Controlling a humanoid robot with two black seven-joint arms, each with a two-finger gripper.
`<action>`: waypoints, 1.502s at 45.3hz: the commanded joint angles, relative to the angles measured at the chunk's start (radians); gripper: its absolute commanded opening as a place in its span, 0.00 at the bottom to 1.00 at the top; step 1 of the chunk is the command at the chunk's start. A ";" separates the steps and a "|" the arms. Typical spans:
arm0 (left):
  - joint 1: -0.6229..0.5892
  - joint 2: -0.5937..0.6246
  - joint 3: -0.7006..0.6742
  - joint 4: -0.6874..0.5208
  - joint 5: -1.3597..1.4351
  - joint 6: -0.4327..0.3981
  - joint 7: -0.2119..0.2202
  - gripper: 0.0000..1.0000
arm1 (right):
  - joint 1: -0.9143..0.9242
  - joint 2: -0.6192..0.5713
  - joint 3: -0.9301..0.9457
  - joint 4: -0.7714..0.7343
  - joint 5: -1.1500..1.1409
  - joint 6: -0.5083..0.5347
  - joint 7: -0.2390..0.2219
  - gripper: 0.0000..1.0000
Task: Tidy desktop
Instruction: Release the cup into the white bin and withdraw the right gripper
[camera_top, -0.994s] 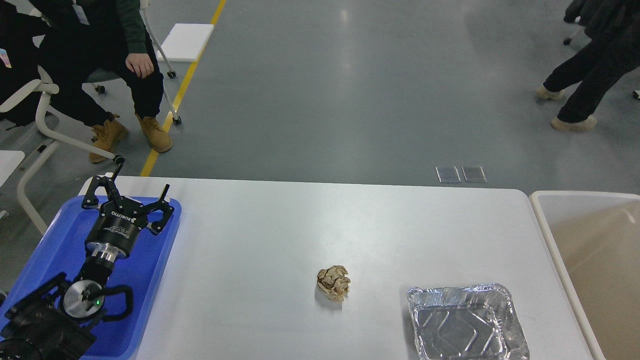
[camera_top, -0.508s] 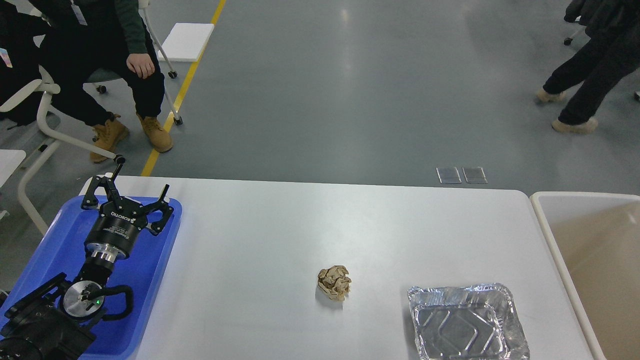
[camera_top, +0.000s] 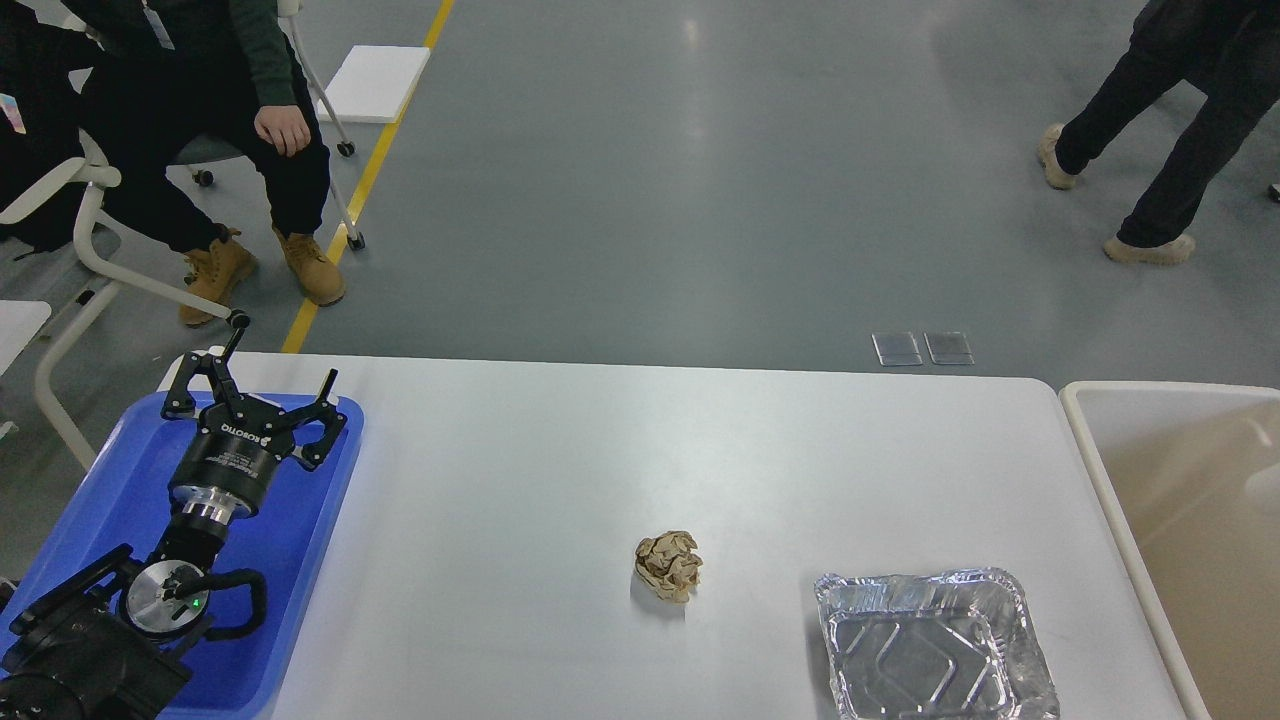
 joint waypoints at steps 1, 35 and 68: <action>0.000 0.000 0.000 0.000 0.000 0.000 0.000 0.99 | -0.083 0.076 0.083 -0.032 -0.004 -0.026 -0.004 0.00; 0.000 0.000 0.000 0.000 0.000 0.000 0.002 0.99 | -0.059 -0.022 0.085 -0.003 -0.010 -0.017 -0.008 0.98; -0.002 -0.002 0.000 -0.002 0.000 0.000 0.002 0.99 | 0.667 -0.567 -0.043 0.709 -0.393 0.113 -0.010 1.00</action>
